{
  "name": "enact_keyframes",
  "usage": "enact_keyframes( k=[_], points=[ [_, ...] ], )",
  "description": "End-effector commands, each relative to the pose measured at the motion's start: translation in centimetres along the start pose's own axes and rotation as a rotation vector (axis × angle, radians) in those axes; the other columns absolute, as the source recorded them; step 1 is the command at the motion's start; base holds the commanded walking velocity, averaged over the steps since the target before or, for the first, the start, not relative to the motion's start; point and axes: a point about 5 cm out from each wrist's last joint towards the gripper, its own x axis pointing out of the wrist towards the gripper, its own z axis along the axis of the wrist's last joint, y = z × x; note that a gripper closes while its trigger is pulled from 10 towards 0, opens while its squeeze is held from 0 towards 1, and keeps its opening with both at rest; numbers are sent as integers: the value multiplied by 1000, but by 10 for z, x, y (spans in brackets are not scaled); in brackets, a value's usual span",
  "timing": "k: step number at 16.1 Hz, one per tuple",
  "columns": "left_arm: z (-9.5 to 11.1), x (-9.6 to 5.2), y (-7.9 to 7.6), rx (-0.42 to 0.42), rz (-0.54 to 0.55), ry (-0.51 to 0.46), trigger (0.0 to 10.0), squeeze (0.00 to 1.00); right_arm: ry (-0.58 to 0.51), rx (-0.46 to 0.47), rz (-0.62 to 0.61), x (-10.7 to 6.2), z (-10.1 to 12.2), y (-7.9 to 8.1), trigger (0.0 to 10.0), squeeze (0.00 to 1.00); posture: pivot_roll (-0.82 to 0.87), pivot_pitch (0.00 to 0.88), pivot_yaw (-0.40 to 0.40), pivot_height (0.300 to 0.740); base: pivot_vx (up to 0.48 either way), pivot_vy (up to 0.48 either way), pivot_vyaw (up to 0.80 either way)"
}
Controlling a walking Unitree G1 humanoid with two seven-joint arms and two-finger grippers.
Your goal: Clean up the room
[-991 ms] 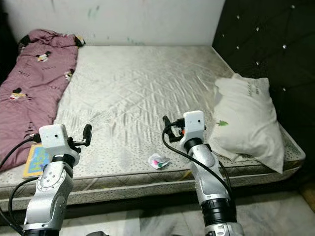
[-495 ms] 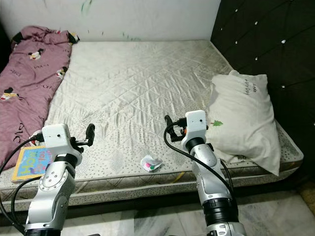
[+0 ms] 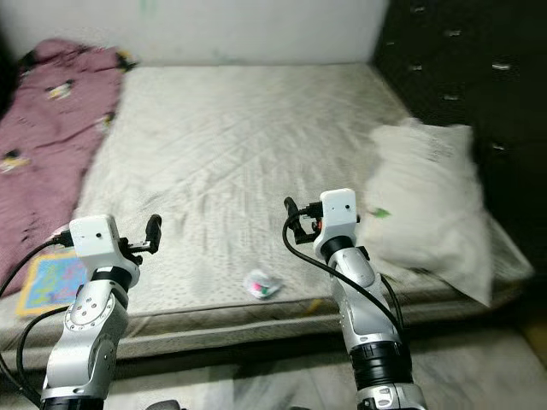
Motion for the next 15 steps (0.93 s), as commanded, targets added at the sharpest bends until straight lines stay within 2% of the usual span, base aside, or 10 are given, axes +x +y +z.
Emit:
enact_keyframes(
  k=[1, 15],
  points=[
    [0, 0, -2, 0, -8, 7, 10000, 0, -2, 6, -8, 0, 2, -3, 10000, 0, -12, 5, -25, 740, 0, 0, -456],
    [-2, -1, 0, -13, 32, 22, 10000, 0, -8, -4, 16, -1, 3, -3, 10000, 0, -14, 11, -32, 740, 0, 0, 0]
  ],
)
